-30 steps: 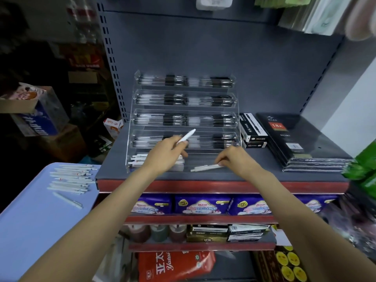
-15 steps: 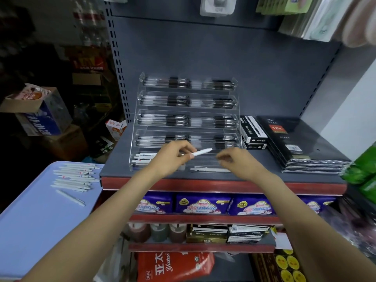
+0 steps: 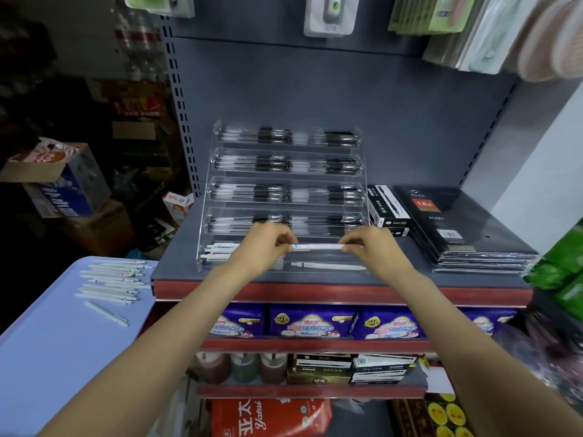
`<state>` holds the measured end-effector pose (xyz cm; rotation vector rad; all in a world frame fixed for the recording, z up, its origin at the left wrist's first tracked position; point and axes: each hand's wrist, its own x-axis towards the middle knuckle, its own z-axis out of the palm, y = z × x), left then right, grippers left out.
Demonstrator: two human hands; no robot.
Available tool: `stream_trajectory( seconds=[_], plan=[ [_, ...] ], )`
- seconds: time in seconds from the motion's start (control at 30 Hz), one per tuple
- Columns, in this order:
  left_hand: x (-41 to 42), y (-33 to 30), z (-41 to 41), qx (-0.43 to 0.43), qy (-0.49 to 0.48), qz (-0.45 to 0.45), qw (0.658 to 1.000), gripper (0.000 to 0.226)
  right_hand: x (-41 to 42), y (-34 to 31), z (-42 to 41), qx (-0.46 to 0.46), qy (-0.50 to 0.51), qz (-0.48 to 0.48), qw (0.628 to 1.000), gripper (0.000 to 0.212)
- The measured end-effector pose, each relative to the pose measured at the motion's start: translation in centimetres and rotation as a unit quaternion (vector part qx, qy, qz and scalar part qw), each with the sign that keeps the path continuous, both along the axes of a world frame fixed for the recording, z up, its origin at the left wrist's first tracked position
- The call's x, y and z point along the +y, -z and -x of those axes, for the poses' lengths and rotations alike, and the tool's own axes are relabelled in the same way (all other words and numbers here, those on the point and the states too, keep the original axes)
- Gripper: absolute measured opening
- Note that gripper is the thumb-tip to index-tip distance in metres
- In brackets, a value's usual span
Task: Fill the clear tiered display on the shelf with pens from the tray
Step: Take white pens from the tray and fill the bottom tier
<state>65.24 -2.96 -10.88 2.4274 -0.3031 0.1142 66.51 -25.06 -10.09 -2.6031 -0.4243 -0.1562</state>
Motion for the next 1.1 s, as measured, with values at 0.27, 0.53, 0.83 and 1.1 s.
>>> stream_trajectory(
  seconds=[0.27, 0.53, 0.83, 1.1],
  plan=[
    [-2.1, 1.4, -1.7, 0.008, 0.013, -0.135, 0.991, 0.018, 0.9, 0.9, -0.4, 0.075, -0.041, 0.094, 0.992, 0.020],
    [-2.0, 1.2, -1.2, 0.002, 0.107, -0.210, 0.972, 0.032, 0.6, 1.6, 0.0, 0.105, -0.041, 0.139, 0.984, 0.033],
    [-0.3, 0.3, -0.2, -0.044, 0.088, -0.157, 0.983, 0.030, 2.6, 0.4, 1.0, 0.080, -0.041, 0.061, 0.994, 0.032],
    [11.2, -0.5, 4.1, -0.091, -0.056, 0.046, 0.993, 0.015, 14.0, -3.0, 2.6, 0.027, -0.104, -0.087, 0.990, 0.021]
  ],
)
